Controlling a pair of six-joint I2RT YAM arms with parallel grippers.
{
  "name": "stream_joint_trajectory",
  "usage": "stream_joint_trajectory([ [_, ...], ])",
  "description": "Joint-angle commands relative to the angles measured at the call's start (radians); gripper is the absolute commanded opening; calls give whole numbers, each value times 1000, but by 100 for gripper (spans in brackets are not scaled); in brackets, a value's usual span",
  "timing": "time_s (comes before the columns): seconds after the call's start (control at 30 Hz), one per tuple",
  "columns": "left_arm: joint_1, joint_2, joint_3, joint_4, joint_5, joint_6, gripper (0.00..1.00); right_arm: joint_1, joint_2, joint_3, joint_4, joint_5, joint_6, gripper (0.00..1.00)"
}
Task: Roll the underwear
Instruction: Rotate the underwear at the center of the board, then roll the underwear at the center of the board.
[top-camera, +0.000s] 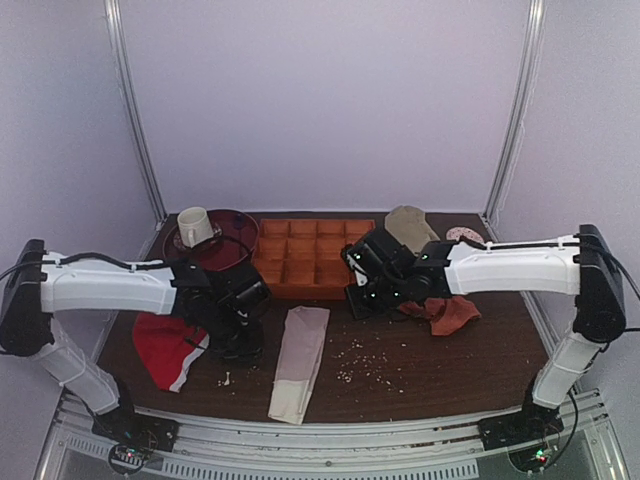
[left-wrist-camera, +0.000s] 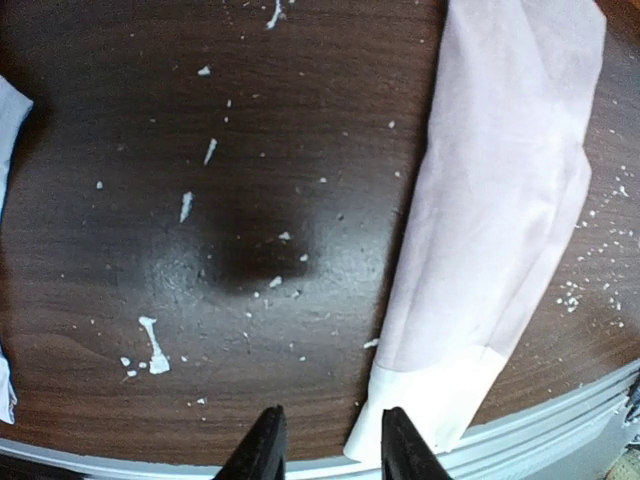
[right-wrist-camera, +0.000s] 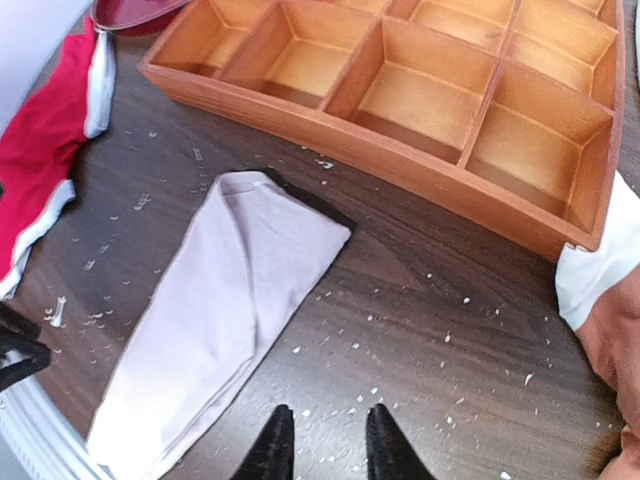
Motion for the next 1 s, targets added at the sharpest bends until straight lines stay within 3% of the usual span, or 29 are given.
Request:
stream_joint_trajectory([
  [0.0, 1, -95, -89, 74, 49, -45, 40, 38, -120, -120, 73, 7, 5, 29],
  [0.13, -1, -171, -179, 179, 62, -60, 52, 62, -207, -207, 117, 10, 13, 34],
  [0.27, -1, -166, -214, 279, 91, -11, 57, 90, -290, -296, 208, -15, 30, 33],
  [0.4, 0, -113, -216, 365, 180, 106, 58, 182, -317, -323, 256, 97, -1, 35],
  [0.53, 22, -52, -209, 388, 283, 207, 55, 265, -277, -250, 162, 198, 71, 36],
  [0.77, 123, -85, -335, 497, 378, 241, 53, 378, -189, -136, 58, 308, 148, 37],
  [0.97, 129, -28, -372, 623, 462, 249, 48, 407, -150, -92, 6, 346, 168, 37],
])
